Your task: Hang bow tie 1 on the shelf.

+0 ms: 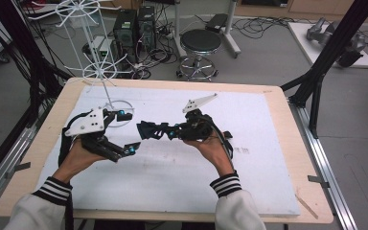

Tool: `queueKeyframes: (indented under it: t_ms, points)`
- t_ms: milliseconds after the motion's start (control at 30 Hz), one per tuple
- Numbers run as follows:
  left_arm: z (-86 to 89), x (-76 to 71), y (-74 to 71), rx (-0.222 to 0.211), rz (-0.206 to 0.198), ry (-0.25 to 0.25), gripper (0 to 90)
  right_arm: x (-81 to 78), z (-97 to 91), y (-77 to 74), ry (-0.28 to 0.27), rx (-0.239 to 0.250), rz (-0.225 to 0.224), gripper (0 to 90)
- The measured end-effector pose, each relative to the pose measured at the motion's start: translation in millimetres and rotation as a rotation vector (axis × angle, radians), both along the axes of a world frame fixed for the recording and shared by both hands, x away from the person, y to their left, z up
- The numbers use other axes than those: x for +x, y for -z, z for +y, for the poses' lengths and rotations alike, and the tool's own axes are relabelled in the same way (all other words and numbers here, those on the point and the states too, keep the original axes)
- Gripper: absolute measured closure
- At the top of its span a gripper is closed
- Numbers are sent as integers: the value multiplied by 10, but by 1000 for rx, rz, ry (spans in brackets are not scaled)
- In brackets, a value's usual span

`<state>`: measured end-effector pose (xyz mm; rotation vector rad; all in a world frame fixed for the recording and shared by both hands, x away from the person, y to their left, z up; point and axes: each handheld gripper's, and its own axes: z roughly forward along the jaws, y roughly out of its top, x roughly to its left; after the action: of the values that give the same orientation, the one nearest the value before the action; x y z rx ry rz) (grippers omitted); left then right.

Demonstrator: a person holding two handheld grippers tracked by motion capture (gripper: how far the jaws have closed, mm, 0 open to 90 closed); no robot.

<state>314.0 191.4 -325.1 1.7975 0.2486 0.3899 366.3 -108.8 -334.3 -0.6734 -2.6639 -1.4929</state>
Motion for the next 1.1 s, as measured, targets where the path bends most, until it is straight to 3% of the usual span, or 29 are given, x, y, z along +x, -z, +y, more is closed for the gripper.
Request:
queueKeyframes:
  t_ms: [333,600,733,833,1100]
  points:
    - [-94,58,12,31,18,29,149,-4,58,-14,-7,-2,0,824]
    - [-93,77,8,73,2,13,247,-10,94,-39,-11,-8,-4,823]
    - [-82,81,1,63,0,23,313,-25,104,-42,-5,-22,-6,823]
    - [-82,82,-1,83,-7,32,352,-26,102,-55,-7,-22,-11,823]
    - [-95,85,-23,80,-9,11,446,-30,101,-61,-10,-25,-21,823]
